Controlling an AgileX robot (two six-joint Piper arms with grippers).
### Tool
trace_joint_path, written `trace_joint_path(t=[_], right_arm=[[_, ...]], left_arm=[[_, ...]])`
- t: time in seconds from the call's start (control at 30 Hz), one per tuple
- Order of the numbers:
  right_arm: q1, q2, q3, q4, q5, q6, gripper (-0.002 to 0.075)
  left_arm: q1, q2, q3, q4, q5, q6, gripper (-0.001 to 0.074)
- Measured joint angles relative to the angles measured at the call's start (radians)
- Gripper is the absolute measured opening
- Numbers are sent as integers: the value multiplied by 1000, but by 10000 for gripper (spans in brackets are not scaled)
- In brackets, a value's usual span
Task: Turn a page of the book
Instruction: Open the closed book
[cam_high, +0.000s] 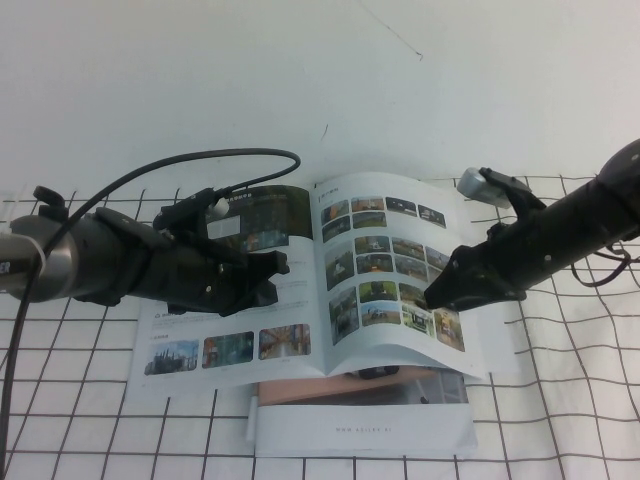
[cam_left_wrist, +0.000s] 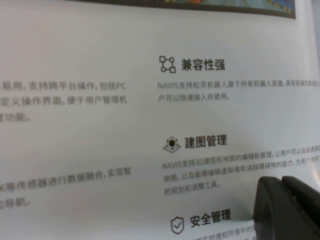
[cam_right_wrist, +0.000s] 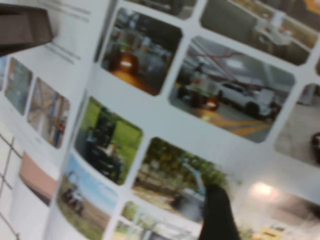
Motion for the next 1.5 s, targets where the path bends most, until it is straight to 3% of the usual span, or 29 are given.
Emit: trace_joint_path(t=[0.33,0.5,0.6,0.83,0.93,1.5], right_arm=[[0,2,0,202,76,-113,435],[-4,2,-46,220,107,-103,435],[-12,2,-123,151,139,-57,435],[-16,2,-242,-297,130,228,435],[-16,3,-242,-394,98,354,435],[-18,99,-240,-347,65,427,435]], left_arm=[[0,0,0,-2,0,1,-2],[0,0,0,-2,6,3,-2],[0,0,0,-2,8,5,-2],[4,0,0,-1,16,9,-2],[4,0,0,-1,16,7,-2],[4,0,0,-1,18,-3,-2]])
